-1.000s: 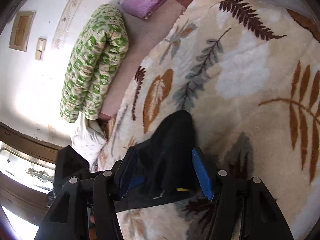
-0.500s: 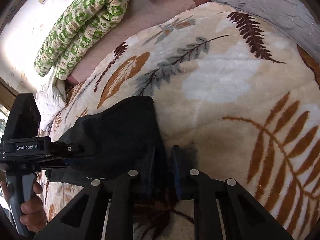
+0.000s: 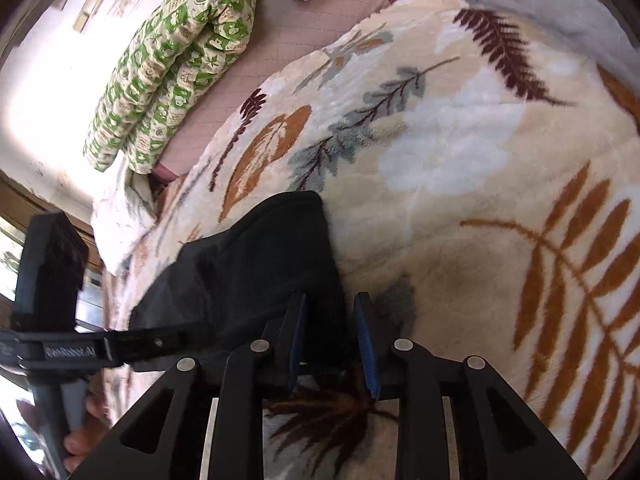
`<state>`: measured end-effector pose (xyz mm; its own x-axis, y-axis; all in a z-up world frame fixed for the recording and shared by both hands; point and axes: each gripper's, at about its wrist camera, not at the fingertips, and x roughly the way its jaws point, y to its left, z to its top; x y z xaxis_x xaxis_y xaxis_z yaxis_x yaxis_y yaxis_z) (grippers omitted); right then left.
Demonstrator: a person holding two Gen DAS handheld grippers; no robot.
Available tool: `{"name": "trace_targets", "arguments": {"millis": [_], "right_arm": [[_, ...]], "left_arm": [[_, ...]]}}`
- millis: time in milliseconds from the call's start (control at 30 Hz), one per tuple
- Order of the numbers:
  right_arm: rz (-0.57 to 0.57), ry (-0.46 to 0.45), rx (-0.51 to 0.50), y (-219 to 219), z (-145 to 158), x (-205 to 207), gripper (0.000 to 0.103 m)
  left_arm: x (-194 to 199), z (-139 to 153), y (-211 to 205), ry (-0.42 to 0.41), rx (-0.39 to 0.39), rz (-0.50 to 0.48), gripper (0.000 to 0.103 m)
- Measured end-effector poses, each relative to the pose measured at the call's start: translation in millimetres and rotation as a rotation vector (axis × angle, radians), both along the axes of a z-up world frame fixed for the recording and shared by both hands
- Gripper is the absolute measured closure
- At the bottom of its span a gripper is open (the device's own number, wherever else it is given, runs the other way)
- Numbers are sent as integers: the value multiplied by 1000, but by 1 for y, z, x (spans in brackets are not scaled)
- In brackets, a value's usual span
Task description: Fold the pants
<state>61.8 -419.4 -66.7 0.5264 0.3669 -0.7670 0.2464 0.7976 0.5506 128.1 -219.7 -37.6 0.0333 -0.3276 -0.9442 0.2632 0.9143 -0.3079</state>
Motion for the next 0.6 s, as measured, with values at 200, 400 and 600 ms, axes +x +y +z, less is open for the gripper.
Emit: {"name": "trace_targets", "arguments": {"millis": [200,400,600], "right_arm": [[84,-21,-111,11,11,2,89],[106,6,-196,12,5,3,85],[12,-69,-91,-1,42,-12,80]], "left_arm": [[-14,-3,-14,-115,237,-82,83],[-12,2,4,-101,165,-38,83],[-7,36,108,-81,-19,147,83]]}}
